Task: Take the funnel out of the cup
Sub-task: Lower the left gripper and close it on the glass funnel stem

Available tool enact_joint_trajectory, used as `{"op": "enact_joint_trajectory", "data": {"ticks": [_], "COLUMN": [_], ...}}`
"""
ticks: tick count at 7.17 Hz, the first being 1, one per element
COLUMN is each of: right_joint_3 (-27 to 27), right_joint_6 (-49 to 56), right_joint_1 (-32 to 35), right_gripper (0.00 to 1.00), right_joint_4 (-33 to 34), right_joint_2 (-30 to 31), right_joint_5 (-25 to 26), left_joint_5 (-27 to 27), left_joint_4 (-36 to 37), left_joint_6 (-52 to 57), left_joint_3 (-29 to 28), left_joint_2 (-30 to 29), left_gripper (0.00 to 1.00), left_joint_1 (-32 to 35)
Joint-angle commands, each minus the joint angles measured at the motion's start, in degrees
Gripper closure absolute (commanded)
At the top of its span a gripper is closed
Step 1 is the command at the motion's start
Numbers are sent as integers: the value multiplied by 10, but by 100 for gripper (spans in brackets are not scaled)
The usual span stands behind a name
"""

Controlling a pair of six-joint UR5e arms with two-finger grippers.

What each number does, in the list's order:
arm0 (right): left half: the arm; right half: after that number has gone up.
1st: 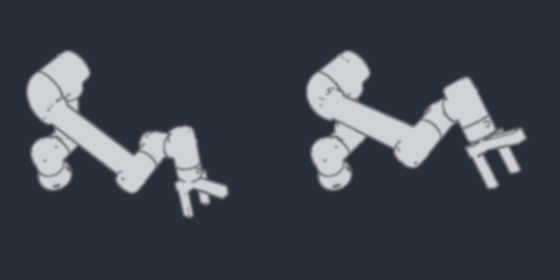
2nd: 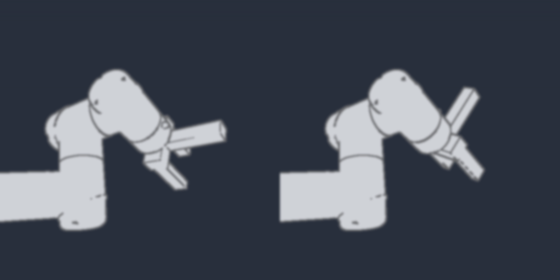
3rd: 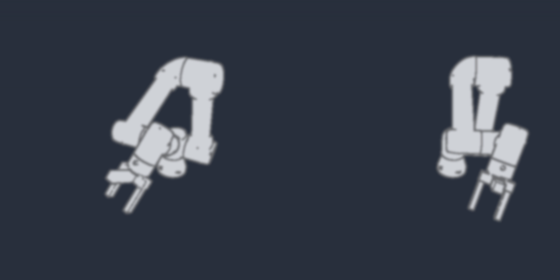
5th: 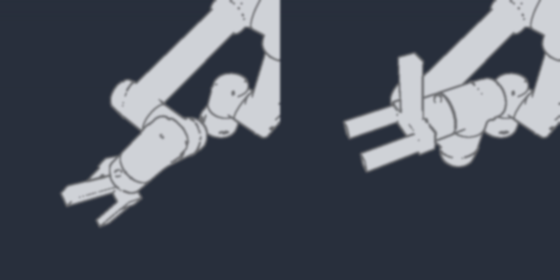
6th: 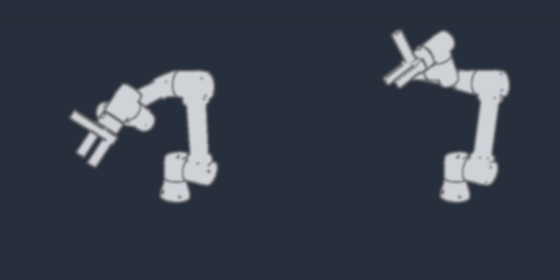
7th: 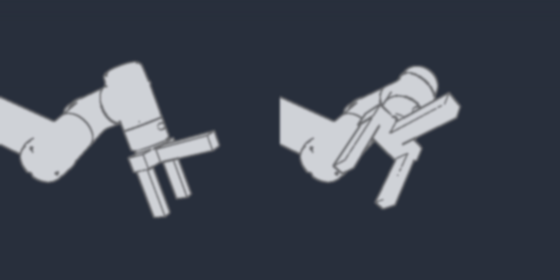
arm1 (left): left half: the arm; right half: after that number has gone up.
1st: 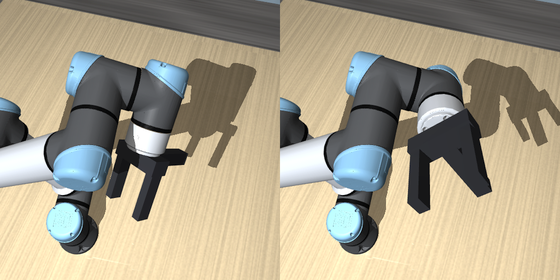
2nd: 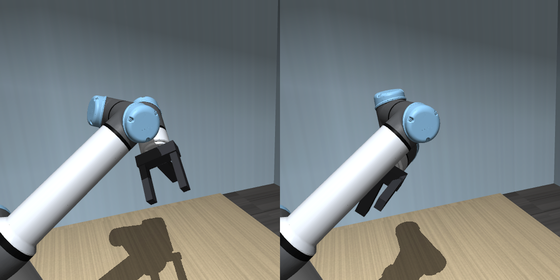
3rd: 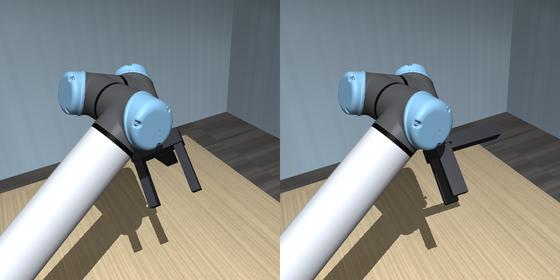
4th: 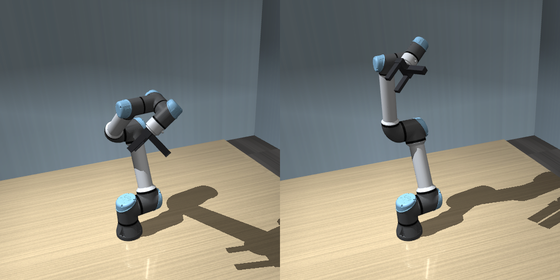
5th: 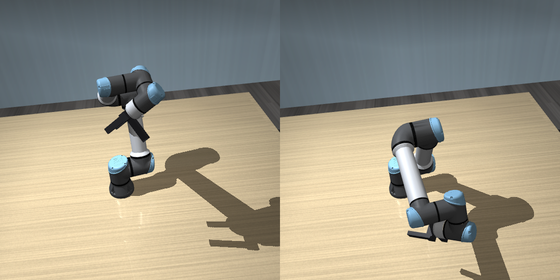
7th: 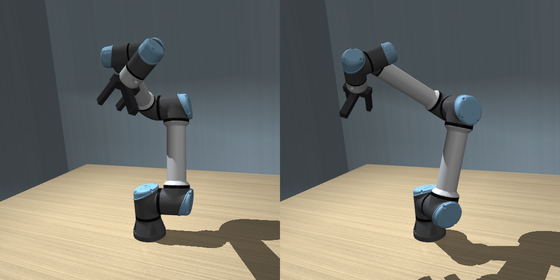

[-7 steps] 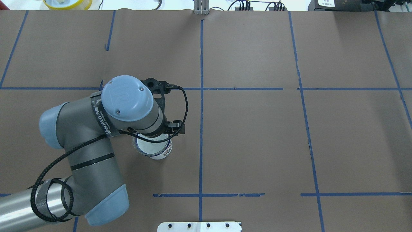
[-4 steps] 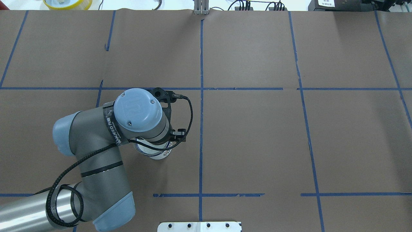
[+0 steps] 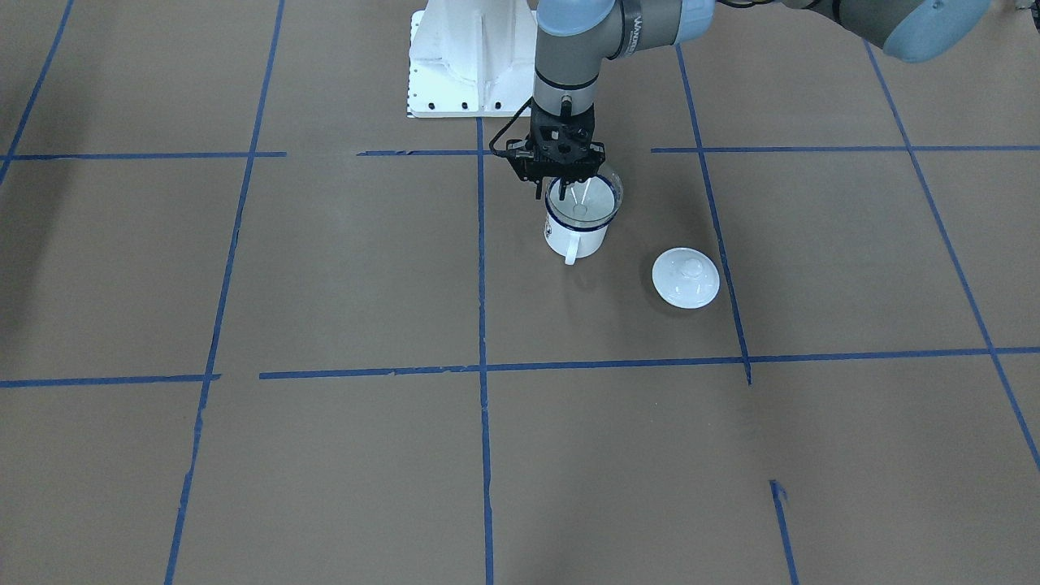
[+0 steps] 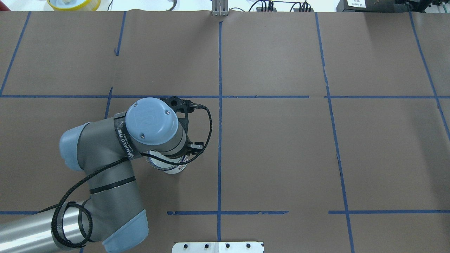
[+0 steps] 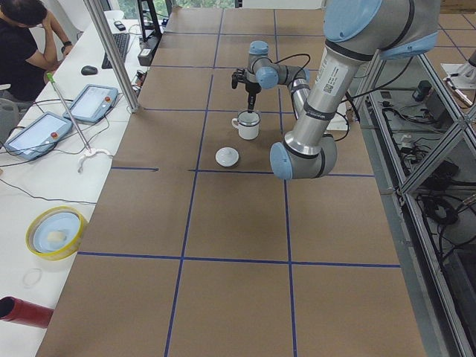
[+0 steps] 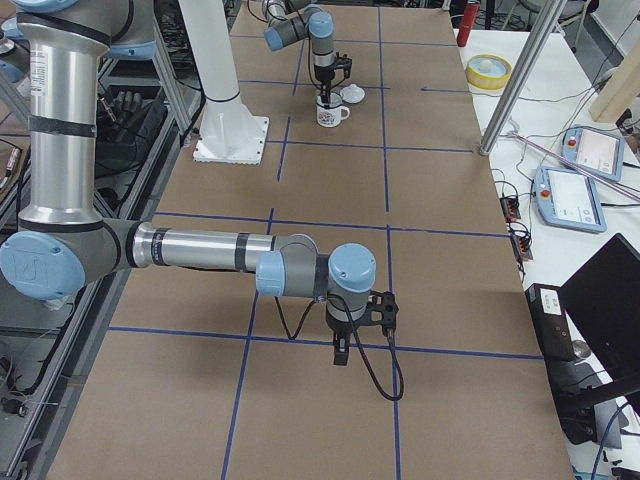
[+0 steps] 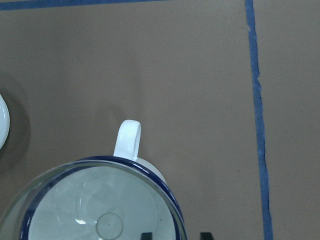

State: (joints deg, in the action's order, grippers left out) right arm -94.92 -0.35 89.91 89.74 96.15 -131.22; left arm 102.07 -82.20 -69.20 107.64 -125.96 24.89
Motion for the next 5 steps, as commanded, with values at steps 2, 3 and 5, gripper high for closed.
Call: {"op": "enact_joint_trajectory", "data": {"ticks": [2, 3, 5], "right_joint_3": [0, 0, 0], "right_joint_6": [0, 0, 0], "right_joint_1": [0, 0, 0], "right_gripper": [0, 0, 0], "right_joint_4": [0, 0, 0], "right_joint_2": [0, 0, 0], "right_joint_5": [0, 0, 0], "left_joint_5": [1, 1, 1], "left_joint_4": [10, 44, 110], "left_joint_6": [0, 1, 0], "left_joint_3": [28, 58, 113], "left_joint_2": [6, 5, -1], "left_gripper": [100, 100, 100], "left_joint_1": [4, 9, 24]}}
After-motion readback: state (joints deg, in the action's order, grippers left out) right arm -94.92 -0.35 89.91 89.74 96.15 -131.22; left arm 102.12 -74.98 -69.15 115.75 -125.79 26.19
